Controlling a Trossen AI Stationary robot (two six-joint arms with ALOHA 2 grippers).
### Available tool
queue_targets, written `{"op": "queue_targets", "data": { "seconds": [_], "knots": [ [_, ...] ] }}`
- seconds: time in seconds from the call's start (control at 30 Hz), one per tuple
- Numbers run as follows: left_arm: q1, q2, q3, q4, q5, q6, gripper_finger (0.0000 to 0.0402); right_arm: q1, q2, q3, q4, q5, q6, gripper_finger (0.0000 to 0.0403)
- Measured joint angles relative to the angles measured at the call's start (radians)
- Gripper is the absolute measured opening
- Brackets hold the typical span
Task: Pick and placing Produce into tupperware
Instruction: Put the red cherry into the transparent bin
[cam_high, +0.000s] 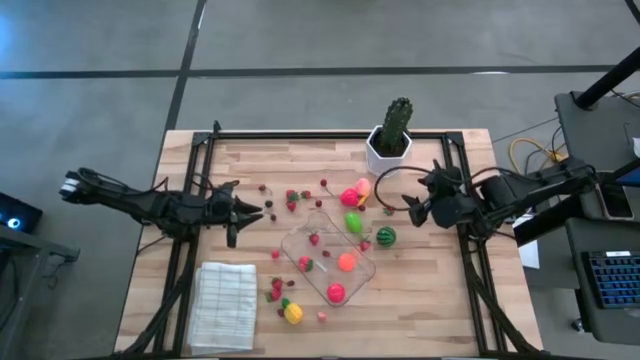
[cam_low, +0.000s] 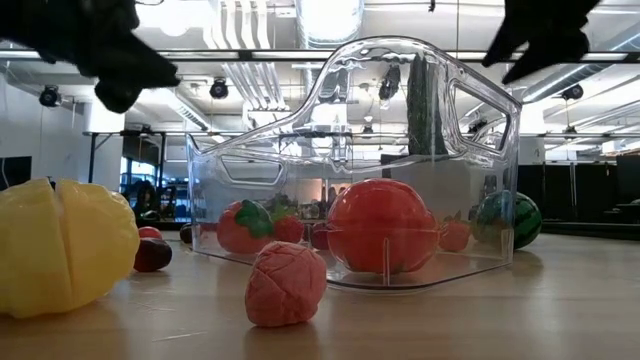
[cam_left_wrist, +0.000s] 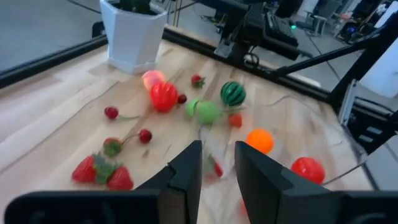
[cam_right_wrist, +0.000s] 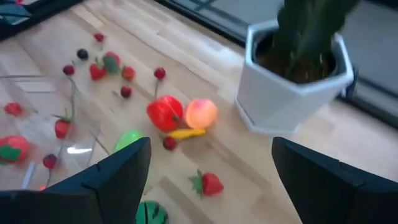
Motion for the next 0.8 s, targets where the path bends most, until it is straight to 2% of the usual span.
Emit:
{"op": "queue_targets", "data": {
  "seconds": [0.13,0.33,0.53,0.8],
  "knots": [
    [0.000,-0.035,-0.050,0.001,-0.003,0.008,0.0080,0.000,-0.019,-0.041,0.016,-0.002,0.114,0.0325],
    [0.000,-0.032,-0.110,-0.002,-0.003,0.007,0.0080,-0.002,-0.021,-0.041,0.048,0.014,0.102,0.0325],
    [0.000,0.017,-0.161,-0.001,-0.003,0.006,0.0080,-0.003,-0.023,-0.009,0.051,0.094,0.080,0.0325],
    [0.000,0.113,-0.201,-0.001,-0.002,0.005,0.0080,-0.003,-0.023,0.014,0.054,0.104,0.093,0.0325]
  ]
}}
